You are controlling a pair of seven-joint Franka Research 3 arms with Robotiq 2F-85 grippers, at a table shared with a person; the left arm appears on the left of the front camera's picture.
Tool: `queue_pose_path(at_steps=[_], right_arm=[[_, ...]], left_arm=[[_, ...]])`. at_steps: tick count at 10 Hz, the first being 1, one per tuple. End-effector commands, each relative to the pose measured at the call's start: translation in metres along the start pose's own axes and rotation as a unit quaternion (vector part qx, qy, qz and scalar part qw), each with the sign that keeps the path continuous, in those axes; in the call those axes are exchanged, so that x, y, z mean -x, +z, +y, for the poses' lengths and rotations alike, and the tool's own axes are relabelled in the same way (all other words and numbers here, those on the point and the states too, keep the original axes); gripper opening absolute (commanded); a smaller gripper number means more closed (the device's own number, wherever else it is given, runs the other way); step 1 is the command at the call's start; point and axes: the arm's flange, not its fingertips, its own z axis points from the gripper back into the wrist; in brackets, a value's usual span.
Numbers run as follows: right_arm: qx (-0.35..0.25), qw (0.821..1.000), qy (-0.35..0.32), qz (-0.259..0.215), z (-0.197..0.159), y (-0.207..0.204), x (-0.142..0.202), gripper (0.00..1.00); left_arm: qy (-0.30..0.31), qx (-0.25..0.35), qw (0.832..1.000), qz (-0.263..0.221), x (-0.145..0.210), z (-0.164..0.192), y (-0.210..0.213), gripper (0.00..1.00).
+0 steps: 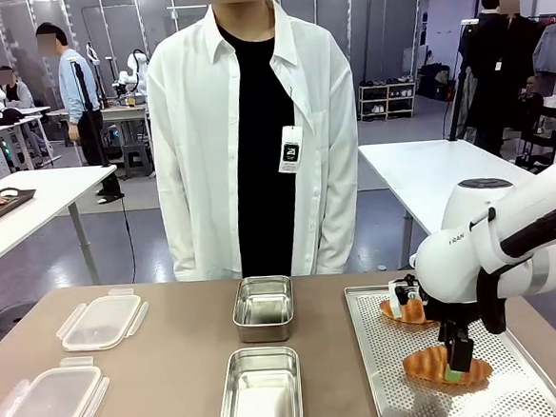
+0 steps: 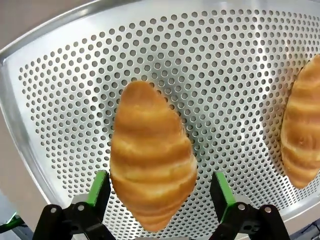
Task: Place the bread into the airtight container.
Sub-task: Pick up a Butter Roll and place it into an empty Airtight Container.
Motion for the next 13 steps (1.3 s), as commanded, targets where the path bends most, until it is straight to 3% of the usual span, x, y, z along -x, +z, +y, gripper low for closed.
queue_pose_path(at_steps=[1, 2, 7, 8, 9, 10, 13], right_arm=[[-0.015, 1.000, 0.005, -0.003, -0.007, -0.005, -0.002, 0.98], [-0.015, 1.000, 0.009, -0.004, -0.007, -0.006, -0.002, 0.93], [-0.020, 1.000, 0.008, 0.001, -0.008, -0.005, -0.001, 0.43], [-0.020, 1.000, 0.007, 0.002, -0.007, -0.002, 0.001, 0.52], [-0.021, 1.000, 0.007, 0.003, -0.006, 0.004, 0.001, 0.23], [-0.019, 1.000, 0.008, 0.011, -0.004, 0.013, -0.001, 0.42], [0.009, 1.000, 0.015, 0.016, 0.013, 0.094, -0.017, 0.42]], left_arm=[[-0.006, -0.004, 1.000, 0.002, -0.002, 0.001, 0.001, 1.00], [-0.006, -0.004, 1.000, 0.002, -0.002, 0.001, 0.001, 1.00], [-0.006, -0.004, 1.000, 0.002, -0.002, 0.001, 0.001, 1.00], [-0.006, -0.004, 1.000, 0.002, -0.002, 0.001, 0.001, 1.00], [-0.006, -0.004, 1.000, 0.002, -0.002, 0.001, 0.001, 1.00], [-0.006, -0.004, 1.000, 0.002, -0.002, 0.001, 0.001, 1.00], [-0.006, -0.004, 1.000, 0.002, -0.002, 0.001, 0.001, 1.00]])
